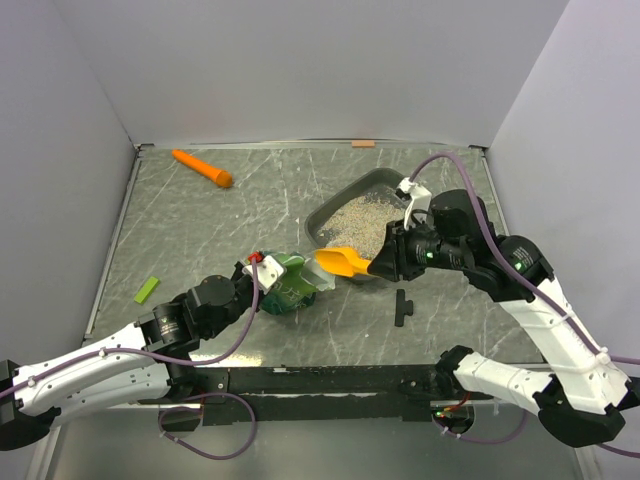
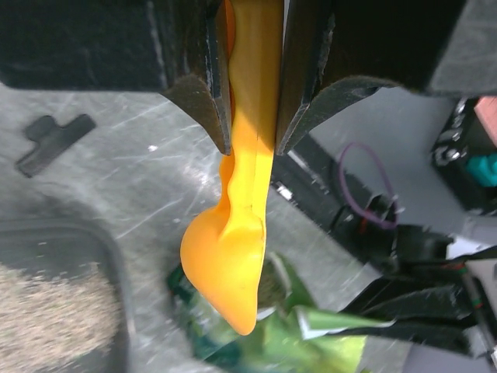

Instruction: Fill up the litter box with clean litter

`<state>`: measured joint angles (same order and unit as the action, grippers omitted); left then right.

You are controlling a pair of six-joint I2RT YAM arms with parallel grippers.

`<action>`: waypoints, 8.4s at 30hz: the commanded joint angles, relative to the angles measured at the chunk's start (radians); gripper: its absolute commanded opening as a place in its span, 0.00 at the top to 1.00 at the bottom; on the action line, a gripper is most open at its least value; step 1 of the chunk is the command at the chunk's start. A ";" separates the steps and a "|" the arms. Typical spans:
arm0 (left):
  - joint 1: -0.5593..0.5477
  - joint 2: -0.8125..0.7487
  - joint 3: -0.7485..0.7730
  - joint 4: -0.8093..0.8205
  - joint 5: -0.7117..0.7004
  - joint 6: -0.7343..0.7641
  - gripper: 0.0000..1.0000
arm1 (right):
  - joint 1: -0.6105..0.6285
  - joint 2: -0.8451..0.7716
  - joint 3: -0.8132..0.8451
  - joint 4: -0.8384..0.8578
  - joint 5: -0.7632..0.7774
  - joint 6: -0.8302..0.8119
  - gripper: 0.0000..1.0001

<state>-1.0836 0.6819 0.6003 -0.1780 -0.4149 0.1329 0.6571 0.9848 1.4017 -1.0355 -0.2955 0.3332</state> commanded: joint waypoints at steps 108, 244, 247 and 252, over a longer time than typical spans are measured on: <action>0.007 0.001 0.024 -0.058 -0.039 -0.021 0.99 | -0.090 0.087 -0.293 0.539 -0.058 0.380 1.00; 0.007 0.070 0.007 -0.041 -0.114 -0.015 0.99 | -0.297 -0.795 -1.241 0.982 -0.235 0.978 1.00; 0.005 0.105 0.015 -0.040 -0.085 -0.021 0.99 | -0.297 -0.770 -1.219 0.985 -0.238 0.968 1.00; -0.002 0.174 0.029 -0.034 -0.038 -0.032 0.99 | -0.298 -0.762 -1.205 0.991 -0.234 0.960 1.00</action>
<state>-1.0901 0.8062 0.6071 -0.1642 -0.4431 0.1101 0.3744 0.2203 0.1432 -0.0254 -0.5545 1.3121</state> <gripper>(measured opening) 0.012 0.338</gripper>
